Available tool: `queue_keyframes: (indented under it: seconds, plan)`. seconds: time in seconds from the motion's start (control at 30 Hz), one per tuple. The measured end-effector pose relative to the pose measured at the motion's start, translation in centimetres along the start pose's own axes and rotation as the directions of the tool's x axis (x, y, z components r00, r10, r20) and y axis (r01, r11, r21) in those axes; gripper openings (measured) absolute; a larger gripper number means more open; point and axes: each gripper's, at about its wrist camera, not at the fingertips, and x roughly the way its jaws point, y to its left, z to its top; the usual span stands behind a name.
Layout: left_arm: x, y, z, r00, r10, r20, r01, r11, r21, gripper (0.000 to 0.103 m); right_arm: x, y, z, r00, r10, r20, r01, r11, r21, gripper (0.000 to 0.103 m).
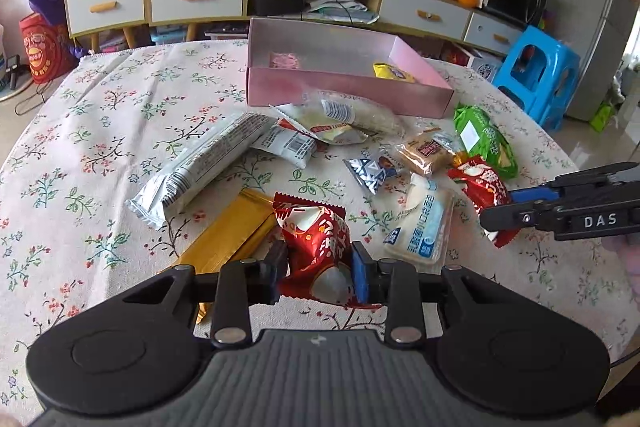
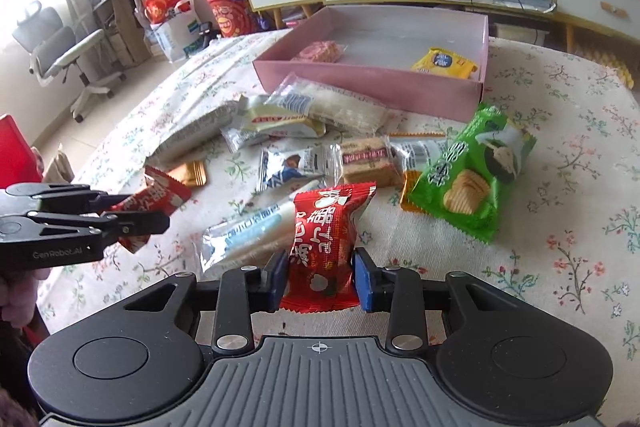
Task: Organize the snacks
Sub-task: 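Carry both red packets into the pink box and open both tools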
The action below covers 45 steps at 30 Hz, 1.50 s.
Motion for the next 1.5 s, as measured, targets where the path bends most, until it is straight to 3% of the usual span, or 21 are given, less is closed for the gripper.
queue_keyframes:
  seconds: [0.43,1.0,1.23,1.5]
  plan:
    - [0.1,-0.7,3.8,0.997,-0.043,0.061,0.048,0.996,-0.071,0.03,-0.8,-1.1,4.3,0.994,0.019,0.11,-0.032,0.992,0.12,0.034]
    - [4.9,0.0,11.1,0.994,-0.049,0.101,0.062,0.99,-0.126,0.03,2.7,-5.4,11.0,0.989,-0.06,0.136,0.014,0.949,0.316,0.034]
    - [8.4,-0.3,13.9,0.994,-0.051,0.101,0.06,0.995,-0.083,0.03,5.6,-7.7,14.1,0.986,-0.075,0.148,0.014,0.926,0.378,0.034]
    - [12.6,0.7,16.4,0.997,0.018,0.074,-0.016,0.999,-0.028,0.03,8.4,-10.1,16.3,0.983,-0.111,0.149,0.049,0.929,0.368,0.034]
